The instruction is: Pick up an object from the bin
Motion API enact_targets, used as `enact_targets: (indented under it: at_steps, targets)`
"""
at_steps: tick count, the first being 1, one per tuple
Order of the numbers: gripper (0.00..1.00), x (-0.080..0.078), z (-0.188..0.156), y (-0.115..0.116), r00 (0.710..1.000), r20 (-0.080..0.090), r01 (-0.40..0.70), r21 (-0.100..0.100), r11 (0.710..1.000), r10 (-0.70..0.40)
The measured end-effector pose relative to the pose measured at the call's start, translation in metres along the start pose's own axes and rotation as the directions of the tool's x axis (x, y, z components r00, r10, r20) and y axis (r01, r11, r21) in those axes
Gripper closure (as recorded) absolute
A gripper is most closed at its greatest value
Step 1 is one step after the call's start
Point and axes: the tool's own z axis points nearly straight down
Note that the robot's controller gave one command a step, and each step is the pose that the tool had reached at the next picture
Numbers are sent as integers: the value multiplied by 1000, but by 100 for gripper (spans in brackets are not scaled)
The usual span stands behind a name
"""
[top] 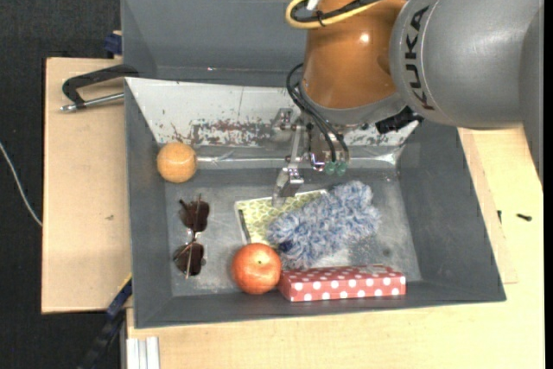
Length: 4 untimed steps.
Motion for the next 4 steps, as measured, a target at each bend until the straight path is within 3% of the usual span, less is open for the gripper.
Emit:
enact_targets:
  at_steps: [1,2,3,4]
  targets:
    - [0,0,0,0,1000,0,0,0,1000,0]
    - [0,16,46,5,1000,7,9,-1,1000,-9]
    - [100,63,116,-24,958,12,286,-2,958,-286]
    - [100,63,116,-24,958,12,286,-2,958,-286]
